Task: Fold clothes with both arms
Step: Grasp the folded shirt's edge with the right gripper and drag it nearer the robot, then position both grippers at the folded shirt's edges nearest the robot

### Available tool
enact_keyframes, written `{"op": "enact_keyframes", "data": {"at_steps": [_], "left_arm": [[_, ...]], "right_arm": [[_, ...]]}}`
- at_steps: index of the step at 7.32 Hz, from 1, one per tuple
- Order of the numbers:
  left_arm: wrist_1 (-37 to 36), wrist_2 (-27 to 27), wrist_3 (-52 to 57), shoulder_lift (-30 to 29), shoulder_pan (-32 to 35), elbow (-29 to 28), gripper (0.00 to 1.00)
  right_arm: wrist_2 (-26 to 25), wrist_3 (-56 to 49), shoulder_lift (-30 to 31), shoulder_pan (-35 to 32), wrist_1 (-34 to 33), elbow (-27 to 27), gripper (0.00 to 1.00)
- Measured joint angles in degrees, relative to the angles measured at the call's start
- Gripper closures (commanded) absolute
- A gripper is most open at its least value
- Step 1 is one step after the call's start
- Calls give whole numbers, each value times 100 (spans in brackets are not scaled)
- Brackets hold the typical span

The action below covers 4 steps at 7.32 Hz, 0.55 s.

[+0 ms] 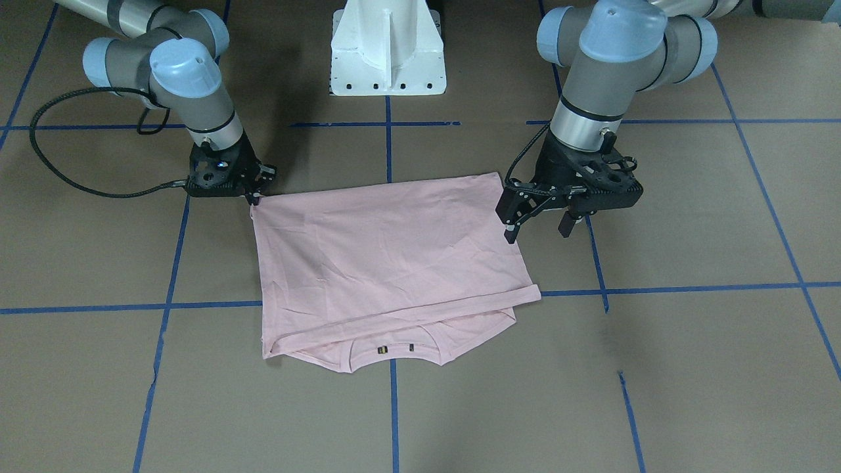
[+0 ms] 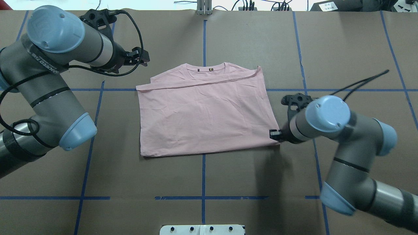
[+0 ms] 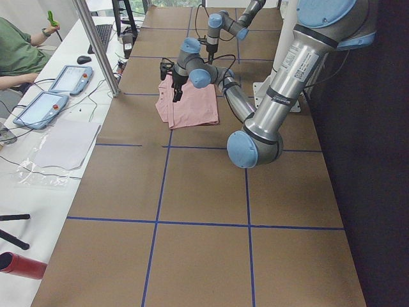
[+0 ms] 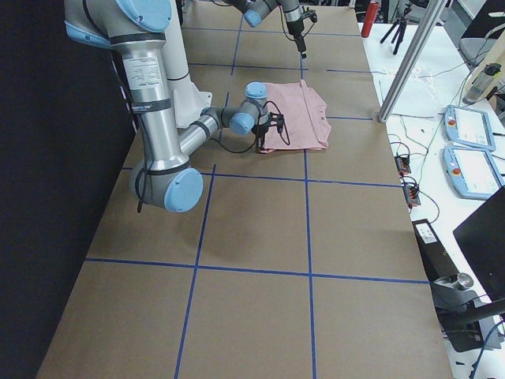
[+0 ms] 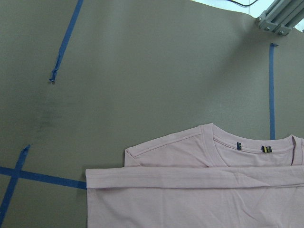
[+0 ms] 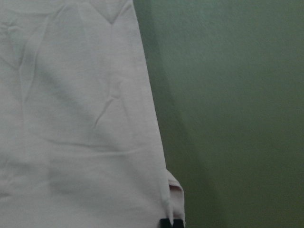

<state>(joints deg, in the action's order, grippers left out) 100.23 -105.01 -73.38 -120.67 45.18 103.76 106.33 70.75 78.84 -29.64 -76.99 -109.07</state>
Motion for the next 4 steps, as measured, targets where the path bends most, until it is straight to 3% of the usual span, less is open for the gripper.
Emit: {"op": "enact_keyframes", "data": {"at_steps": [3,4], "left_arm": [[-22,7,-15,7,-20,175,0],[-21,9,-52,7,-48,194,0]], "right_arm": [[114,583,1457,1084,8,-1307,100],[234,922,1735,1552,10,-1608,52]]}}
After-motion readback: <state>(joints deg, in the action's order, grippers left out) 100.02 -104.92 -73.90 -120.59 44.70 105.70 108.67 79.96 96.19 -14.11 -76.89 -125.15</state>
